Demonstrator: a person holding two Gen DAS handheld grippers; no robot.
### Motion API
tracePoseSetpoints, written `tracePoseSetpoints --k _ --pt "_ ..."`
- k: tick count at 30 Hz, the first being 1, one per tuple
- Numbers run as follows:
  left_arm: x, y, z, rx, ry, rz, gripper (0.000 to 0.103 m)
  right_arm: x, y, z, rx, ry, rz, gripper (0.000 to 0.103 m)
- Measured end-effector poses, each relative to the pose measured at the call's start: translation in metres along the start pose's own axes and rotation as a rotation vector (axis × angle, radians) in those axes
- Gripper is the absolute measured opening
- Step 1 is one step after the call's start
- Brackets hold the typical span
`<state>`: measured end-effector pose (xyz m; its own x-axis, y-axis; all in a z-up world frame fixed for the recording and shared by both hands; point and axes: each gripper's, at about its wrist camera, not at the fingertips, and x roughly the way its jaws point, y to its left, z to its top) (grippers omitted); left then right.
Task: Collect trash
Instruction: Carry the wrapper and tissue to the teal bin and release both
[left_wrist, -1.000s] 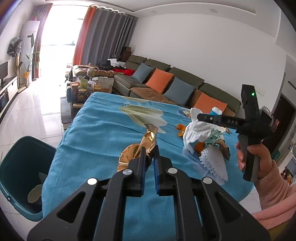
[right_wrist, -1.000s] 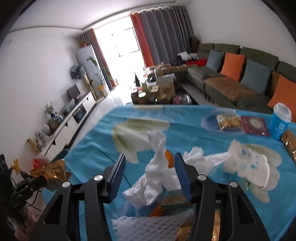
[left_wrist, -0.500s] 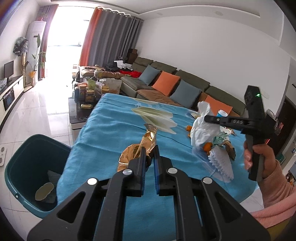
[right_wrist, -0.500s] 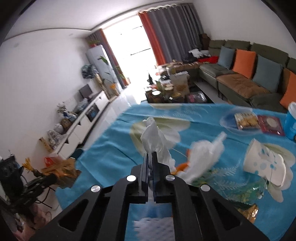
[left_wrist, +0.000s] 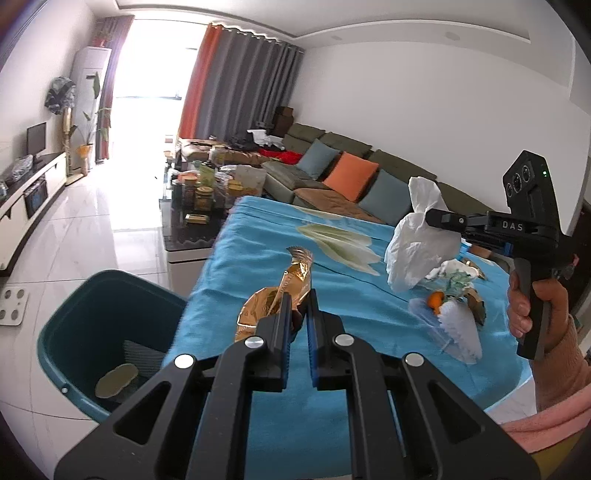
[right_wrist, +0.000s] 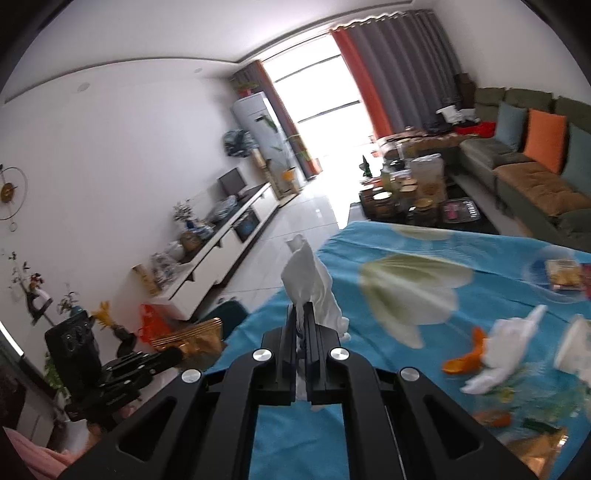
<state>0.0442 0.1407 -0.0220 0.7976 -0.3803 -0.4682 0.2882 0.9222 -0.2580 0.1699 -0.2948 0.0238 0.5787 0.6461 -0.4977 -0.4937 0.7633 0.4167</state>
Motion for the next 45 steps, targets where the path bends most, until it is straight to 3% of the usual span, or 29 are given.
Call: tracePoseSetpoints --k 13,25,45 --pt "-0.022 0.051 0.003 -0.052 -0.022 0.155 0.008 0.066 0.058 0.013 -0.052 0.065 0.194 0.003" --pt "-0.021 0.097 -0.007 -0.125 0.007 0.258 0.008 0.119 0.088 0.016 -0.048 0.128 0.31 0.003" --pt "0.0 0.139 -0.028 -0.22 0.085 0.318 0.008 0.196 0.124 -0.002 -0.061 0.257 0.316 0.003"
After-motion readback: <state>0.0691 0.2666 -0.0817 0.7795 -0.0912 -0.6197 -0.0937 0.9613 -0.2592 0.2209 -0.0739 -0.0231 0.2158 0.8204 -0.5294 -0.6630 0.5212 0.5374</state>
